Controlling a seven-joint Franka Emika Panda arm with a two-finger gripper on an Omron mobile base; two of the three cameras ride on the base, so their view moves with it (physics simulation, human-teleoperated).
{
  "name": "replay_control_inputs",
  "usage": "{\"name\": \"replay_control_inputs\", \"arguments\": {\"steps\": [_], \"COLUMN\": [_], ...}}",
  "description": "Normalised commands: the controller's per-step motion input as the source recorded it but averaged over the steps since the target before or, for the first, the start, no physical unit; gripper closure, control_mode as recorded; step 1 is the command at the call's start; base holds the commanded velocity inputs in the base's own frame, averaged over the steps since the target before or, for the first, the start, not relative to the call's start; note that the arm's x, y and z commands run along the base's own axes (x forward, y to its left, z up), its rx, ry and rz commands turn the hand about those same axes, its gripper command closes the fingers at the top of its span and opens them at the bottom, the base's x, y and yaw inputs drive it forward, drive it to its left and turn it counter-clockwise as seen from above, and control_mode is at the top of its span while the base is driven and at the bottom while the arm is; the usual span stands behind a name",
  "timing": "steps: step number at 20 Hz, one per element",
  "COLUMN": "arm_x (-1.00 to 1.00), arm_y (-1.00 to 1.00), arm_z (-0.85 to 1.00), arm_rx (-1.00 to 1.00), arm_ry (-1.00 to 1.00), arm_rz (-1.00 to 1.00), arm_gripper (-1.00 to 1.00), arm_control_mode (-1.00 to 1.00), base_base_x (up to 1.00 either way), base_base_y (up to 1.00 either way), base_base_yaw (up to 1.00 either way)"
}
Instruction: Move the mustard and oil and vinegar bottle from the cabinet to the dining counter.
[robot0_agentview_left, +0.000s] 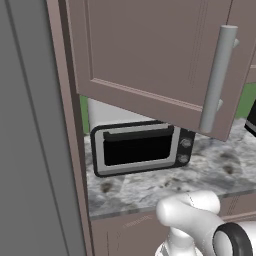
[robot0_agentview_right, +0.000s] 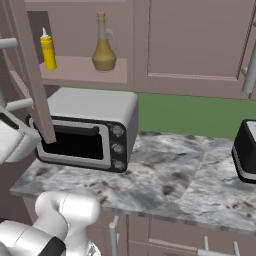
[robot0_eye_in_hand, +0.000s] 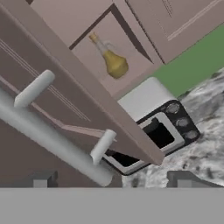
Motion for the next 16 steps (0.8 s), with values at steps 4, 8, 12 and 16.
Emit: {"name": "replay_control_inputs", "arguments": {"steps": [4,8,12,16], "arm_x": [0.15,0.31,0.29,0.54], "arm_y": [-0.10,-0.12,-0.14,-0.16], "arm_z": [-0.04,-0.06,-0.22,-0.12], "arm_rx": [0.35,0.32,0.30,0.21], "arm_ry": [0.00,0.02,0.02,0.00], "arm_rz": [0.00,0.00,0.00,0.00], "arm_gripper": [-1.00,-1.00,-1.00,-1.00], "arm_control_mode": [-1.00,-1.00,-1.00,-1.00], "base_base_x": [0.00,0.00,0.00,0.00], "base_base_y": [0.00,0.00,0.00,0.00], "base_base_yaw": [0.00,0.00,0.00,0.00]}}
